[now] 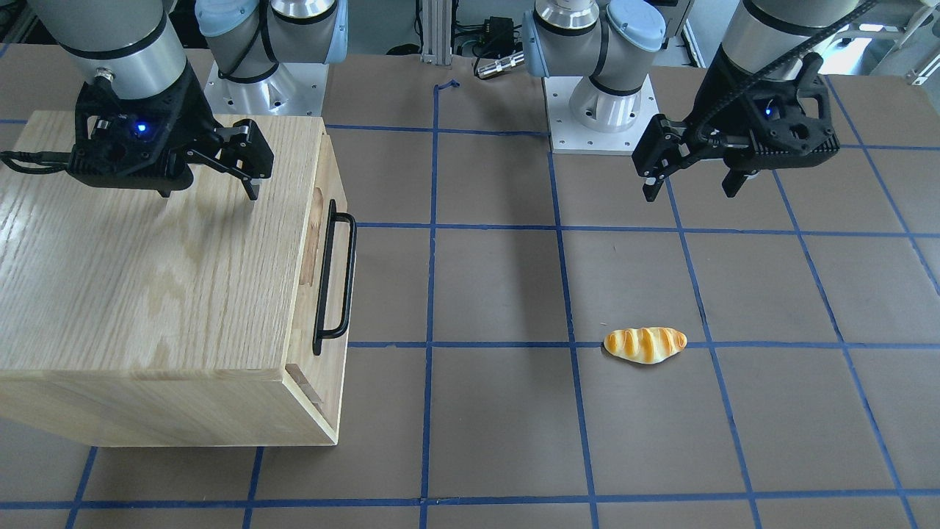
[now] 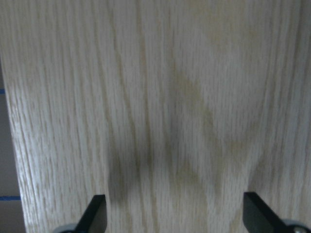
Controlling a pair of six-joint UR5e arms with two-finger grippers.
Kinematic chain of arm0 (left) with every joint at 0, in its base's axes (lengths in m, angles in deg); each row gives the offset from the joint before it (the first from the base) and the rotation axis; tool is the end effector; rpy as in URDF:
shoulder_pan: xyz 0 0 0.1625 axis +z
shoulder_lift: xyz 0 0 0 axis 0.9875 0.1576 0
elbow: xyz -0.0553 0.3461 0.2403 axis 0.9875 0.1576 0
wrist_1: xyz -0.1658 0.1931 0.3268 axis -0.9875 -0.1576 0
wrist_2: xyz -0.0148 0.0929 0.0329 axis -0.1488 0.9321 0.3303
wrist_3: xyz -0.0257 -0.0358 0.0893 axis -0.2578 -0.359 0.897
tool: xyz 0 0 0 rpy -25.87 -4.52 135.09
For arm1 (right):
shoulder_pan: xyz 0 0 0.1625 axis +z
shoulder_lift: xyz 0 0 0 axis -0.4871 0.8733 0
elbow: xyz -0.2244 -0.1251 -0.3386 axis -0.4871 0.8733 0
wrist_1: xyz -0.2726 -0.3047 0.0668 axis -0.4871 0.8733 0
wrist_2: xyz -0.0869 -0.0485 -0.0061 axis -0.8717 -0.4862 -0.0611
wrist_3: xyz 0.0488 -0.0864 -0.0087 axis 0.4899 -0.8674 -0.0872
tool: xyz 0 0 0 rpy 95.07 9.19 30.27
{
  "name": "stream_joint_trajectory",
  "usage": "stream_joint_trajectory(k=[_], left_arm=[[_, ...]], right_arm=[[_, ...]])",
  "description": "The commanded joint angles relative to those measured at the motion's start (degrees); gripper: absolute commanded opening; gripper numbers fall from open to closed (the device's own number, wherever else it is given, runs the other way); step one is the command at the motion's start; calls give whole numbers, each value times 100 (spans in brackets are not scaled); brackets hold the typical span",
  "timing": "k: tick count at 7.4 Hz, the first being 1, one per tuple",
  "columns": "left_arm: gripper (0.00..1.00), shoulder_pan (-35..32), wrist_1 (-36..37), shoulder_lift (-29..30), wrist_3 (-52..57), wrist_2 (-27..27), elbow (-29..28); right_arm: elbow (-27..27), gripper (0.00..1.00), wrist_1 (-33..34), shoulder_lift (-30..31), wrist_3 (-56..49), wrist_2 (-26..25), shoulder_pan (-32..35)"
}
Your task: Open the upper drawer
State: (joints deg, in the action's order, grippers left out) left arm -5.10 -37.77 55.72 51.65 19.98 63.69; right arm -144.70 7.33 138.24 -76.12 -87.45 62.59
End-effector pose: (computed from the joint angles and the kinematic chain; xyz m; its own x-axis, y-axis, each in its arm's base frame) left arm -0.0954 -0.5057 0.5227 -0.9966 -0.0757 -0.0320 -0.0736 0.9954 -0.0617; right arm 0.1448 -0.5163 0.5051 -0.9990 -0.0125 0.0438 -0.0105 0.9989 0.0450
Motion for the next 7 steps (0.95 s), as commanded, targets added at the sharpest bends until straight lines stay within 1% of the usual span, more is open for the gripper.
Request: stream_joint_trajectory(k=[1, 7], left_arm=[[100, 7, -9, 2, 0, 0, 9], [100, 7, 0, 55, 0, 0, 9]], right_arm=[[-9, 100, 0, 0, 1, 0, 2], [0, 100, 0, 0, 1, 0, 2]])
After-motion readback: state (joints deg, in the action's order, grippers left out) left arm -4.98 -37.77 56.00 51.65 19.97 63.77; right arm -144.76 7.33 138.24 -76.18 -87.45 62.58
